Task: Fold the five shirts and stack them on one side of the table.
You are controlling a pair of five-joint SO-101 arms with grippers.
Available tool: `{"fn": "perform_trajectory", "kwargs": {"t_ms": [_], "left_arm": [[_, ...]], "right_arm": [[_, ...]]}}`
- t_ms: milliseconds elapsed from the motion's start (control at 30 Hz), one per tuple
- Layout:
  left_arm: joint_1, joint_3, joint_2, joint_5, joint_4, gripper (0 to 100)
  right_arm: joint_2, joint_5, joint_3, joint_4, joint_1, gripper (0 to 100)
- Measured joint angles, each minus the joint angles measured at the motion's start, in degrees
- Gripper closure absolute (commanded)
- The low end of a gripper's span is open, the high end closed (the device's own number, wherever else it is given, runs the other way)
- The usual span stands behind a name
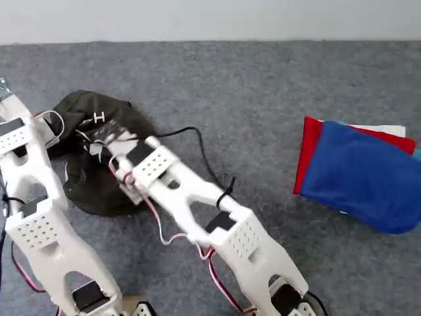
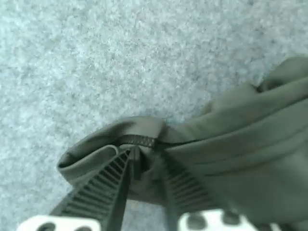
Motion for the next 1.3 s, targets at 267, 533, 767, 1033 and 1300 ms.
{"fn": "perform_trajectory", "kwargs": {"t_ms": [267, 533, 767, 1033, 1300], "left_arm": [[-4.04, -16.00, 0.09, -3.08, 20.13, 99], [-9.49, -32.09, -0.18, -9.23, 41.32, 99], [-16.26, -24.44, -16.88, -13.71, 42.46, 99], [-12.84, 4.84, -47.21, -21.27, 42.46, 99], [-0.35, 20.92, -50.46, -13.19, 37.36, 96]], "right_arm": [[0.97, 0.09, -10.11, 15.12, 8.53, 99.0], [-0.88, 4.48, -23.47, 23.03, 20.92, 99.0], [-15.21, 6.51, -24.53, 23.03, 27.52, 99.0], [-27.25, 12.66, -23.21, 23.21, 27.87, 98.9], [-35.78, 25.85, -2.11, 23.21, 27.43, 98.7]]}}
